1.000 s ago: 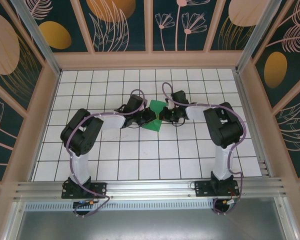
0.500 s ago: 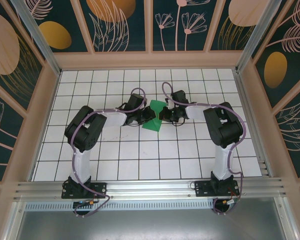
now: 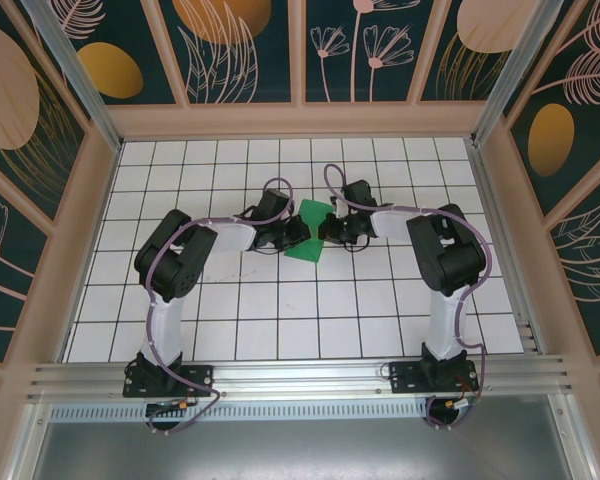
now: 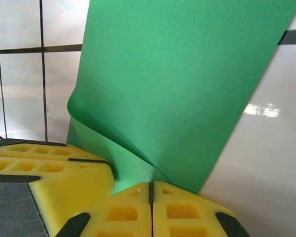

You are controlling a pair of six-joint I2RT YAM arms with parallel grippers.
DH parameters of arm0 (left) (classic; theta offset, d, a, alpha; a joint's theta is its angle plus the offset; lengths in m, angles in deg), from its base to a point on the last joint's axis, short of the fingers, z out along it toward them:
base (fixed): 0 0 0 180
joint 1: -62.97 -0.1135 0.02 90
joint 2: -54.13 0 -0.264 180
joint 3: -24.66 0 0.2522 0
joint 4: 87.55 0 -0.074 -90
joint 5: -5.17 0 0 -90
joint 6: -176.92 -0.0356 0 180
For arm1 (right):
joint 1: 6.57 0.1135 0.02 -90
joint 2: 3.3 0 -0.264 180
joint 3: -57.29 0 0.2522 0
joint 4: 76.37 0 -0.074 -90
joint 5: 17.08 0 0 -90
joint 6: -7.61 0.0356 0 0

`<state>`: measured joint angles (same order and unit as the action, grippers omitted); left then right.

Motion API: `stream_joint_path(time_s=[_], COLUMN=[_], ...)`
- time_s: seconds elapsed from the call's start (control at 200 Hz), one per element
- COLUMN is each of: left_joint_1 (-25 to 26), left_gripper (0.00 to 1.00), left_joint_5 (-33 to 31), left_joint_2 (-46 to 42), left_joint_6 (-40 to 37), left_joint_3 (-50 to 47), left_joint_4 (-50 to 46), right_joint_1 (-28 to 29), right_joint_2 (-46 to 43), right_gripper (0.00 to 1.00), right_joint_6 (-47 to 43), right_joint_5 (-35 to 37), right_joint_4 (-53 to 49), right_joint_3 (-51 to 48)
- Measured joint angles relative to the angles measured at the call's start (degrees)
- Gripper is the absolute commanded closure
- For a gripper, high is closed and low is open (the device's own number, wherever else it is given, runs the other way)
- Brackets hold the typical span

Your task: Fold a paper plane with a square sheet of paper (pick it up from the middle)

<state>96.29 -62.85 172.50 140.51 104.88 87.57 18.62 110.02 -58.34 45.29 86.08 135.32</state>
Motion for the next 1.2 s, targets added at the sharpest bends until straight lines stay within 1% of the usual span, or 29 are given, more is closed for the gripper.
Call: stream_joint_path(time_s=[0.315,0.55,0.651,0.906,1.201], left_joint_1=[0.0,0.0,0.0,0.0,0.0], left_gripper=[0.90,0.91,0.91,0.91,0.91], left_joint_5=[-0.2,-0.2,-0.3,-0.4,-0.4], left_joint_2=[0.0,0.0,0.0,0.0,0.0], left_joint_6=[0.1,0.3,0.6,0.7,0.7], left_joint_3=[0.0,0.0,0.0,0.0,0.0], left_joint_4=[-0.1,-0.1,-0.1,-0.1,-0.1], right_joint_1=[-0.1,0.3,1.4,5.6,5.9], right_joint_2=[-0.7,-7.9,-9.2,-9.2,-6.0], right_gripper=[0.89,0.91,0.92,0.94,0.94], right_joint_6=[0.3,0.7,1.1,2.0,2.1], right_joint_5=[0.7,1.2,1.3,1.0,1.0], right_joint_4=[-1.3,-1.1,-1.1,-1.2,-1.3], right_joint_3=[1.1,-2.4,-4.2,-6.2,-6.2])
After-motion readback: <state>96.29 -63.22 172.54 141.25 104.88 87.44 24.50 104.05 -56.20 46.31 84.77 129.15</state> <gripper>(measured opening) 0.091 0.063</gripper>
